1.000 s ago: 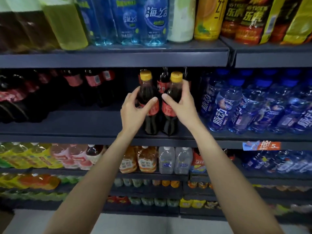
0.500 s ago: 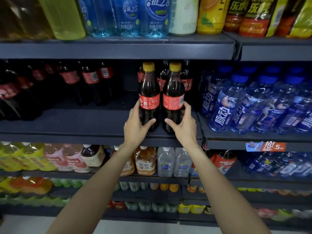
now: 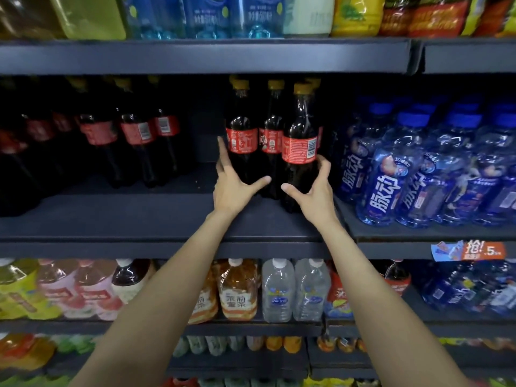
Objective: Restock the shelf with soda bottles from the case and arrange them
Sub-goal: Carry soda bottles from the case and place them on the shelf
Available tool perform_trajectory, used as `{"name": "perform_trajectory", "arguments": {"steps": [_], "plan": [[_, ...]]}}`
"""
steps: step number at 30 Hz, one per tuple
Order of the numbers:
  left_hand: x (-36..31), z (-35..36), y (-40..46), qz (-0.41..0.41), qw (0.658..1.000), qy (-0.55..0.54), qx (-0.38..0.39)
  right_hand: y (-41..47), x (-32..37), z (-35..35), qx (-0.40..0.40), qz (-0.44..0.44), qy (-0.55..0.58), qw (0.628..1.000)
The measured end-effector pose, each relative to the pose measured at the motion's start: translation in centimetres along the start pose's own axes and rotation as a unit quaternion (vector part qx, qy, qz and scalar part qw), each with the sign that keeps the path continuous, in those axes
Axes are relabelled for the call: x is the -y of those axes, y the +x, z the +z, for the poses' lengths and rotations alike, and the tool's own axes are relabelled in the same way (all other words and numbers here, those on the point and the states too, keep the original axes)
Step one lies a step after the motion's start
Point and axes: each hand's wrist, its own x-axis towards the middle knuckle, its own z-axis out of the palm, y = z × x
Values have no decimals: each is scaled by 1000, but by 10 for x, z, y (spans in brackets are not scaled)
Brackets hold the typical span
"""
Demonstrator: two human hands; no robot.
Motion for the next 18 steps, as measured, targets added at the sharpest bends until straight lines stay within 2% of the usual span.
{"name": "perform_trajectory", "arguments": {"steps": [5, 12, 18], "plan": [[-4, 20, 12, -43, 999, 32, -7, 13, -7, 4, 1, -7, 1, 1000], [-2, 23, 19, -32, 998, 4, -56, 38, -16, 9, 19, 7, -18, 1000], [-8, 25, 17, -39, 998, 17, -46, 41, -14, 11, 10, 31, -45, 998]]}}
